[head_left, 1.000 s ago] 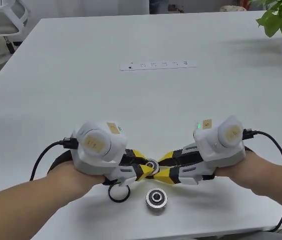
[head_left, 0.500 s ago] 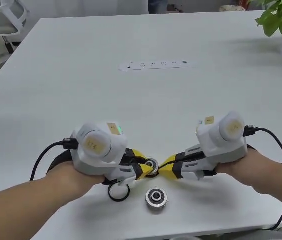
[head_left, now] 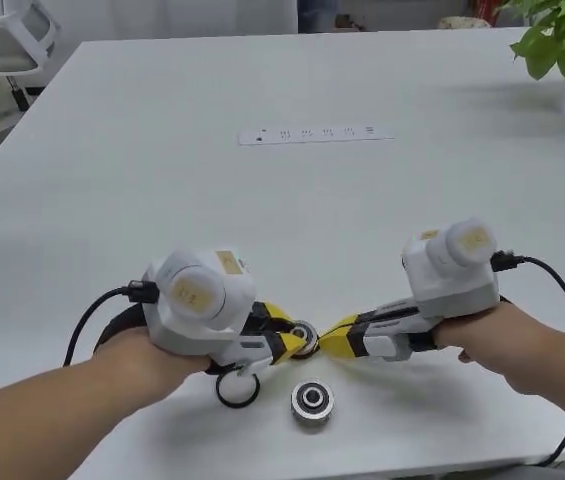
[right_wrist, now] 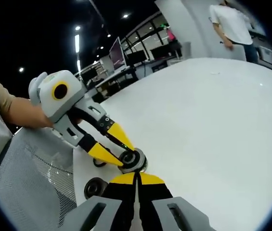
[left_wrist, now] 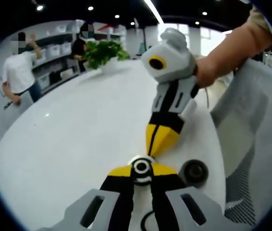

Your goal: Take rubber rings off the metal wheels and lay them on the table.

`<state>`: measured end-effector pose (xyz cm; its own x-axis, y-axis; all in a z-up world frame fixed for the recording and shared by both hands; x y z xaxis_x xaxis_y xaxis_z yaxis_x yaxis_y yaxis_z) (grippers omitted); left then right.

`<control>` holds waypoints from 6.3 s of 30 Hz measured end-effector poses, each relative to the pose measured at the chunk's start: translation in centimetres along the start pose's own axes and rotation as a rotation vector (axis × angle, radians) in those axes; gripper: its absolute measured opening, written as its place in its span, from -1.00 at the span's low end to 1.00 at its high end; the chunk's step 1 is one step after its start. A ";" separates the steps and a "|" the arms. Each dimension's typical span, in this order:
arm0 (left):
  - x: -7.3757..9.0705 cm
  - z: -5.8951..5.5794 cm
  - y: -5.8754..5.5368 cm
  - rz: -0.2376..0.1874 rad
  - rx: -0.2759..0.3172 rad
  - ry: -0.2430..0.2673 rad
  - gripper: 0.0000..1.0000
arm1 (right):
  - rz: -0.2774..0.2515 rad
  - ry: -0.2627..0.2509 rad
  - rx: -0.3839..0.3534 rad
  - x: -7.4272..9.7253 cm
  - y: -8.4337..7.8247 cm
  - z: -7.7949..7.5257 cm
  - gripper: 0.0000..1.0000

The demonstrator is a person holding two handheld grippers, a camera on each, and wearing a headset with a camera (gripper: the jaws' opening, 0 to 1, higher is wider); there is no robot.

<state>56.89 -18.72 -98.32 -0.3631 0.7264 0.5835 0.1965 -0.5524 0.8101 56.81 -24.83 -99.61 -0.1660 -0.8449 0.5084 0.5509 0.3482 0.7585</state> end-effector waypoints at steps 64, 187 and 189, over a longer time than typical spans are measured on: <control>-0.1 -0.1 0.1 0.007 -0.001 0.022 -0.76 | -0.144 0.141 -0.319 -0.5 1.9 2.8 -1.00; 12.2 -0.6 -3.4 -0.067 0.132 0.069 0.34 | 0.043 0.171 -0.189 -5.3 0.4 5.7 -0.92; 12.1 -0.6 -3.4 -0.066 0.135 0.067 0.34 | 0.040 0.172 -0.186 -5.2 0.5 5.7 -0.91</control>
<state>51.28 -8.28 -94.03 -0.4385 0.7280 0.5270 0.2893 -0.4408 0.8497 53.30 -17.98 -99.61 -0.0082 -0.8945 0.4471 0.6981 0.3150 0.6430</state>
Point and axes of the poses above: the centre of the closed fingertips' face, and the gripper's own axes: x roughly backward along the fingers, z roughly to its left, y roughly out of its top, the point moved 3 cm from there along x, roughly backward along the fingers, and after that the axes turned 1 degree about -z, right-handed, at the moved point
